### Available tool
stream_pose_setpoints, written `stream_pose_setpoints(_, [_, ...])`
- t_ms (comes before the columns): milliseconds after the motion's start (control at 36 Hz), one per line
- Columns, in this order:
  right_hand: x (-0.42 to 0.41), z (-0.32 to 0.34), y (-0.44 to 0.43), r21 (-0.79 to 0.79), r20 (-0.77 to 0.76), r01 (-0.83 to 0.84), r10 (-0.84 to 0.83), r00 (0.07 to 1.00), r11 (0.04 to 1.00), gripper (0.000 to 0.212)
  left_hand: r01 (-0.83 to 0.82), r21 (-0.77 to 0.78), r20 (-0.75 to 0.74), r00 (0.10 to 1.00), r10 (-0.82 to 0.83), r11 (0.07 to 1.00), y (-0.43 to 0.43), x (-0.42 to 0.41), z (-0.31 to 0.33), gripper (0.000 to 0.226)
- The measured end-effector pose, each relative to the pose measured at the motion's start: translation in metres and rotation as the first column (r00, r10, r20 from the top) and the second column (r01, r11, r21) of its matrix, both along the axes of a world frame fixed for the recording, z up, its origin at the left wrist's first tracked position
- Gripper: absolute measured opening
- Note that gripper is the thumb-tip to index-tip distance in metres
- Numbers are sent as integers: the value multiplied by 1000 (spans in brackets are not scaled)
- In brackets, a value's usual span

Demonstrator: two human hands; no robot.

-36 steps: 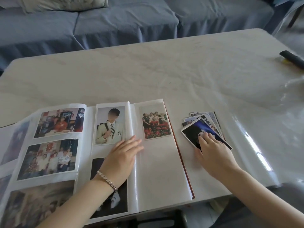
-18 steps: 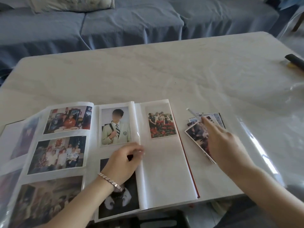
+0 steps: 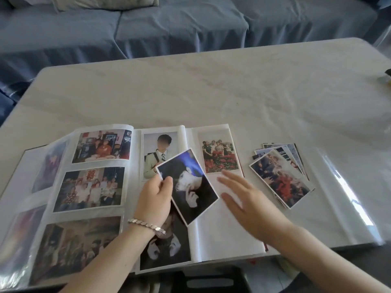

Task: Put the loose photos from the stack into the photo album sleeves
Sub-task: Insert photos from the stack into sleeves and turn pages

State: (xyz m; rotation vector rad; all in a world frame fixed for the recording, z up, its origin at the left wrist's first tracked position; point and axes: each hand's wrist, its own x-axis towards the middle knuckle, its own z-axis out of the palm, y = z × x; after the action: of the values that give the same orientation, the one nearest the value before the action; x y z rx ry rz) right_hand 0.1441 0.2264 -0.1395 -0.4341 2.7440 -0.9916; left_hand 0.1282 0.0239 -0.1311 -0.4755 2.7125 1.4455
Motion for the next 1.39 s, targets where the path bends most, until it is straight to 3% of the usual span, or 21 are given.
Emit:
stream_pose_setpoints(194, [-12, -15, 33, 227, 71, 59, -77, 995, 972, 47, -10, -209, -160, 987, -24, 978, -10, 1, 10, 33])
stream_pose_setpoints(361, [-6, -24, 34, 226, 100, 49, -73, 992, 973, 48, 34, -300, -180, 979, -91, 953, -15, -1, 18, 18])
stream_pose_setpoints(556, [-3, -32, 36, 181, 63, 62, -74, 995, 982, 49, 57, -345, -169, 978, -121, 937, -15, -1, 17, 17])
stream_pose_setpoints(639, [-1, -36, 36, 171, 31, 72, -78, 996, 983, 48, 96, -317, -96, 986, -133, 944, -20, -2, 11, 13])
stream_pose_setpoints(778, [4, -39, 35, 165, -26, 104, -102, 994, 981, 47, 289, -222, 235, 943, -236, 931, -20, 5, -1, 15])
stream_pose_setpoints(833, [4, -39, 35, 154, -33, 115, -111, 993, 981, 47, 328, -201, 302, 917, -260, 923, -17, 11, -6, 17])
stream_pose_setpoints(1000, [6, -39, 35, 157, -31, 116, -112, 993, 981, 46, 265, -156, 264, 939, -219, 951, -19, 13, -5, 16])
stream_pose_setpoints(1139, [7, -39, 34, 145, -51, 134, -127, 991, 980, 45, 235, -137, 254, 947, -195, 962, -25, 11, 2, 50])
stream_pose_setpoints(1250, [8, -39, 33, 147, -55, 141, -134, 989, 979, 45, 282, -59, 300, 920, -252, 958, -24, 13, 3, 33])
stream_pose_setpoints(1389, [8, -41, 33, 143, -47, 139, -134, 990, 980, 46, 347, -73, 307, 900, -310, 935, -20, 11, 0, 31])
